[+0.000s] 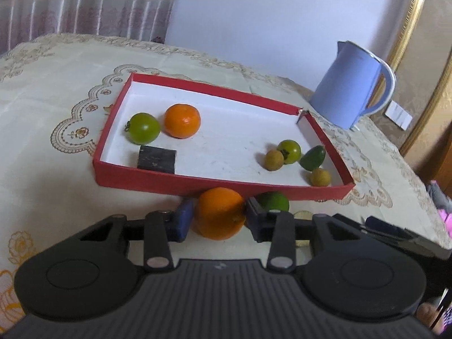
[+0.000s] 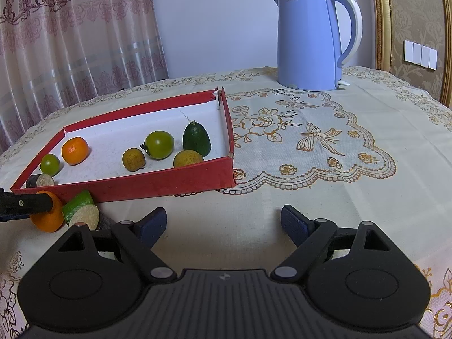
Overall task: Organize fruits
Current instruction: 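Lift the mandarin over the tray rim and open the left gripper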
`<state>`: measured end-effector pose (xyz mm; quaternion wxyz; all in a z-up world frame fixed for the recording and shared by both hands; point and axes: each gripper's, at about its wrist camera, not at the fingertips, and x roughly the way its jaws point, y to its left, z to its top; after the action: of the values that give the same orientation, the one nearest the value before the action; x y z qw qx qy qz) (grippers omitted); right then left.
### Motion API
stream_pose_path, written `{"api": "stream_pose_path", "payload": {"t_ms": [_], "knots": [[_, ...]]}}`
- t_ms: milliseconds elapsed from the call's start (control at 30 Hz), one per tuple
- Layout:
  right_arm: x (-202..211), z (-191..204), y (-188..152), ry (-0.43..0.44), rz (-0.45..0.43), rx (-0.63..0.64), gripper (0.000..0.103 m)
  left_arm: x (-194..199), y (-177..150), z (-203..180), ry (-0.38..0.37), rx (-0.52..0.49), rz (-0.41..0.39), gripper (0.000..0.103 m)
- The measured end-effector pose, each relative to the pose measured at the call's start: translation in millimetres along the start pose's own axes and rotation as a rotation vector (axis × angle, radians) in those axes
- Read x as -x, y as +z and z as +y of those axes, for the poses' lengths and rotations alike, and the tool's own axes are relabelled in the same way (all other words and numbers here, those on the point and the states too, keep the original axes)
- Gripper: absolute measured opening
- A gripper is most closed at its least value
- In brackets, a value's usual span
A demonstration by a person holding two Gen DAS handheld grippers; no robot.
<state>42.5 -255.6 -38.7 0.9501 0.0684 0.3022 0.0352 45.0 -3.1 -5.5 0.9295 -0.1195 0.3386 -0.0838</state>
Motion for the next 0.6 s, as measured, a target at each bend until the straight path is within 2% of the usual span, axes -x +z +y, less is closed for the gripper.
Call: {"api": "stream_pose_path", "payload": {"t_ms": [200, 267, 367, 433, 500, 533, 600], "knots": [[0, 0, 0, 0.0, 0.0, 0.0, 0.088, -2, -3, -5, 0.014, -0.035, -0.013, 0.04], [0, 0, 0, -0.001, 0.0, 0.001, 0.088, -8, -4, -4, 0.032, -0.013, 0.009, 0.061], [0, 0, 0, 0.0, 0.0, 0.0, 0.088, -11, -9, -2, 0.048, -0.024, 0.001, 0.065], [0, 0, 0, -0.002, 0.001, 0.002, 0.088, -10, -9, -2, 0.046, -0.032, -0.002, 0.063], [0, 0, 0, 0.0, 0.0, 0.001, 0.088, -9, -8, -1, 0.03, -0.036, -0.005, 0.054], [0, 0, 0, 0.001, 0.0, 0.0, 0.088, -8, -7, -2, 0.012, -0.043, -0.006, 0.042], [0, 0, 0, 0.0, 0.0, 0.001, 0.088, -5, -7, -6, 0.01, -0.067, -0.002, 0.038]]}}
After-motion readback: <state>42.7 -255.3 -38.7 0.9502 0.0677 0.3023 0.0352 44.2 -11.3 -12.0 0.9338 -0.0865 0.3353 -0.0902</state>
